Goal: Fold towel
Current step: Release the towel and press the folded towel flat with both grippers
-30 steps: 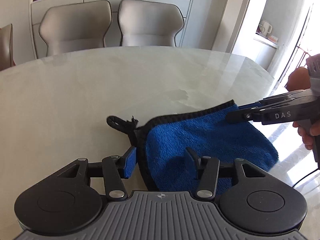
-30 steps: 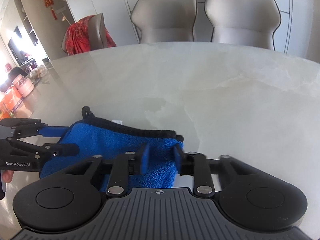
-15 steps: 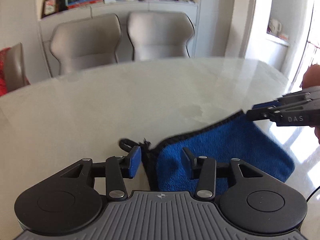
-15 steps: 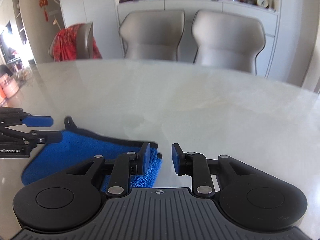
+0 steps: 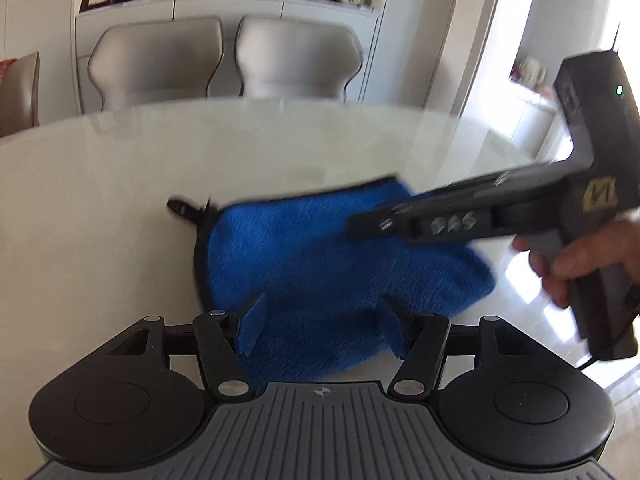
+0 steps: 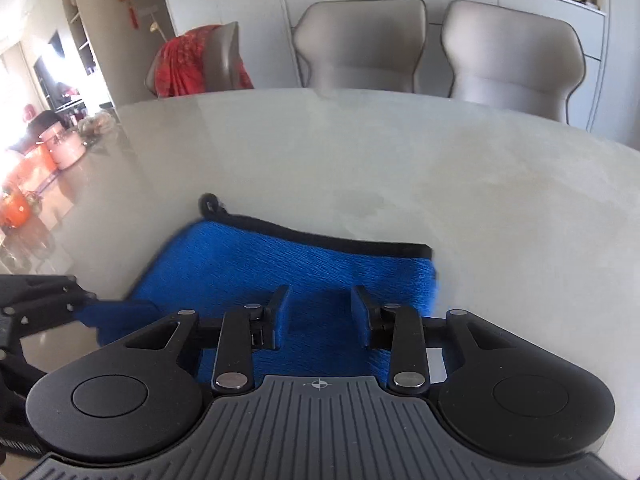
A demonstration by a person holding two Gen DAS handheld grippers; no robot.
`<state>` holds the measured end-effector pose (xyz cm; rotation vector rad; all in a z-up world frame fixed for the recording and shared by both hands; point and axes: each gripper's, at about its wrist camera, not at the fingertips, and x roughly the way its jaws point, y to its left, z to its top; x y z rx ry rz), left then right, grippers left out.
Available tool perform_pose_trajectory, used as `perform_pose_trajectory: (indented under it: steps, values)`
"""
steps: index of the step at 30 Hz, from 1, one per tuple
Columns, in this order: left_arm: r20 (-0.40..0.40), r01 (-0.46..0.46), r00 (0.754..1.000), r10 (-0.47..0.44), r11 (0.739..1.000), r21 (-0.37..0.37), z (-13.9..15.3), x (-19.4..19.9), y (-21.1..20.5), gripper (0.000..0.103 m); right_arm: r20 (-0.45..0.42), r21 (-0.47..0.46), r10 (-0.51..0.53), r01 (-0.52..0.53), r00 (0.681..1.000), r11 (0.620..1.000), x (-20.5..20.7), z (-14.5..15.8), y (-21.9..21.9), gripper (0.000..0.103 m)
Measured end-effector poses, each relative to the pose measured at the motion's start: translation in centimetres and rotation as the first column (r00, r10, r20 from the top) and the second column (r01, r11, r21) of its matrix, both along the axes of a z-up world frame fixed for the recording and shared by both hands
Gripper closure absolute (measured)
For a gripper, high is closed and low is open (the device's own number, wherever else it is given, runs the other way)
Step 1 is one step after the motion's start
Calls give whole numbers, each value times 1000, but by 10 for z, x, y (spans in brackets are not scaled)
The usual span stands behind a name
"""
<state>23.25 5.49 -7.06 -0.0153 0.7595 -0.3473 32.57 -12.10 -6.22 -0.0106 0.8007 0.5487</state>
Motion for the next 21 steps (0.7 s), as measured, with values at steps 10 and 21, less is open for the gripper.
perform_pose_trajectory:
  steps: [10, 21]
  values:
    - [67, 27, 997, -23, 998, -55, 25, -24, 3, 37, 3, 88, 53, -53, 999, 995, -60, 23, -10, 68]
    - [21, 20, 1000, -20, 1000, -7, 13, -27, 5, 36, -23, -8, -36, 36, 999, 999, -75, 14, -28, 66]
